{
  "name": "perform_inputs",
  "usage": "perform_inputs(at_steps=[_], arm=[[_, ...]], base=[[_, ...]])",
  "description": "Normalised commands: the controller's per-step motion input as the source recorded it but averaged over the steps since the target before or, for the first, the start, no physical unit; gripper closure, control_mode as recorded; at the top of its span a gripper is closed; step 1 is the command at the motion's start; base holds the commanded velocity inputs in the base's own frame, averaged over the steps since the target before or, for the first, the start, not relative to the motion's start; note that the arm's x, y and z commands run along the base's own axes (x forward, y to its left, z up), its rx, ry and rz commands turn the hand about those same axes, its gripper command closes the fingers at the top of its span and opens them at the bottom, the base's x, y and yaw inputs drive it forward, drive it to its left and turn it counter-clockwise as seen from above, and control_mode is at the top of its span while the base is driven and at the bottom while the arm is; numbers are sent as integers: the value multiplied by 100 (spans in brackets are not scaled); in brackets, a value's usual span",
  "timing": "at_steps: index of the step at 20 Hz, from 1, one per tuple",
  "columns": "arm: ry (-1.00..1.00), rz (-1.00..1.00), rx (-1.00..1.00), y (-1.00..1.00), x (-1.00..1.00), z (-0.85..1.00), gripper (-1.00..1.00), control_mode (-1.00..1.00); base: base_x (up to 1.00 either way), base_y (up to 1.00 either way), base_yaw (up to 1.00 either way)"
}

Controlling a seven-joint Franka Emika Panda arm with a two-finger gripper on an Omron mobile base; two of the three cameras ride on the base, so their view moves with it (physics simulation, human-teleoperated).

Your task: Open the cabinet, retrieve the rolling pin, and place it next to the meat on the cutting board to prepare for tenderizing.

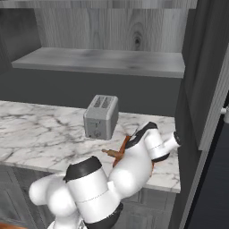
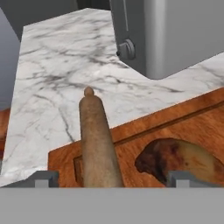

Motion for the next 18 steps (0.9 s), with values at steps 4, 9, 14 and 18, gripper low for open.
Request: perform_inputs(at_steps=[4, 9, 14, 18], arm=[[0, 0, 0, 29, -14, 23, -100, -100], [1, 0, 0, 27, -38, 20, -100, -100], [0, -3, 0, 17, -75, 18, -100, -100], [-5, -6, -3, 20, -77, 31, -100, -100]], base=[[0, 0, 0], [0, 0, 0], [0, 0, 0], [0, 0, 0]])
